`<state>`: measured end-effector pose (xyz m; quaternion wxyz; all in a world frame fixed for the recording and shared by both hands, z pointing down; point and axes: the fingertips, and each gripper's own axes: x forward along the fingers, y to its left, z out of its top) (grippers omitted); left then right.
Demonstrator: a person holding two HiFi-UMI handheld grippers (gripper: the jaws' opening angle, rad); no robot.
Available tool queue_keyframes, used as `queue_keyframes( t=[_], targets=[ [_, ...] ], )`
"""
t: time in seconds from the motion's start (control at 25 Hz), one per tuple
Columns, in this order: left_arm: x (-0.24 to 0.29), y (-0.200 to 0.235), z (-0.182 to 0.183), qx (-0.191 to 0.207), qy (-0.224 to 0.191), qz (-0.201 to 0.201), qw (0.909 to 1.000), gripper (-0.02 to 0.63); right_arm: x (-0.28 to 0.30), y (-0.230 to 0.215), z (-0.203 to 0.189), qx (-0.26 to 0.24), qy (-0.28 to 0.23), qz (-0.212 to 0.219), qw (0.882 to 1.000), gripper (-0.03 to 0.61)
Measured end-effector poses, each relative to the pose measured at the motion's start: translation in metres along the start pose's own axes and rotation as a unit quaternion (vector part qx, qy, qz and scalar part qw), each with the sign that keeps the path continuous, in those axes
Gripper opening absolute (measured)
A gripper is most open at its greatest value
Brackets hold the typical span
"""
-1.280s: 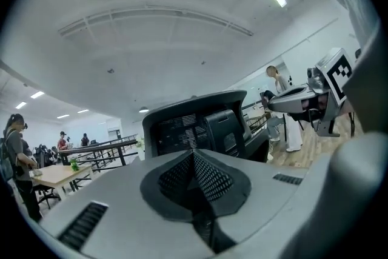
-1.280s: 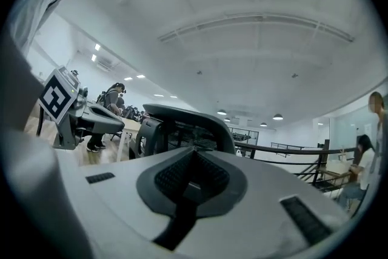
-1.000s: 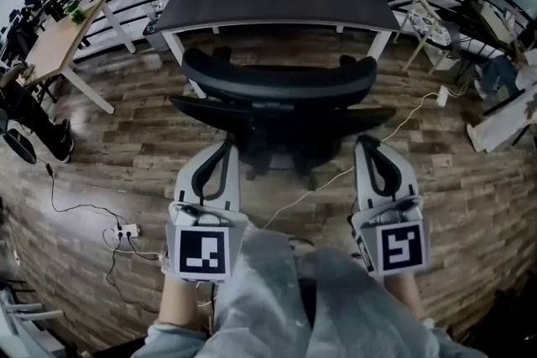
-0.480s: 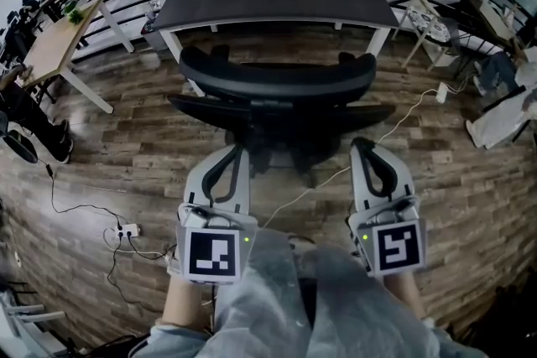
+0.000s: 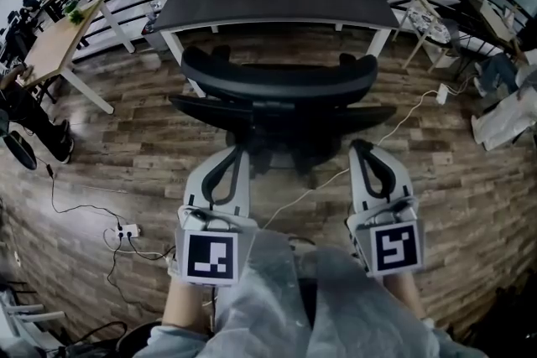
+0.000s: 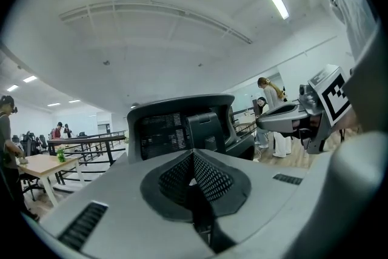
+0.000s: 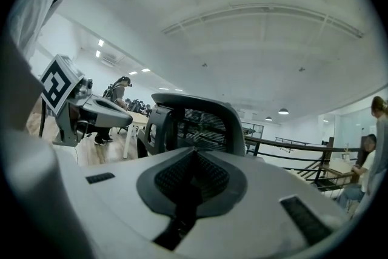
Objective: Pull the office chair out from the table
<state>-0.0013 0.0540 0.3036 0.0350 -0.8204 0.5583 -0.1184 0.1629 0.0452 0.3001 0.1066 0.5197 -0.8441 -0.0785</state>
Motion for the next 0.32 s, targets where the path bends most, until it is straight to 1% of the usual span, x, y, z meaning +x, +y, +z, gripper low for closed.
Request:
queue_keyframes(
  t=[0.32],
  targets=[
    [-0.0007, -0.0003, 0.0004, -0.006, -0.003, -0.002, 1.0, 0.006, 0.0016, 0.0043, -0.0036, -0.002, 0.006, 0.006, 1.0, 0.003]
  ],
)
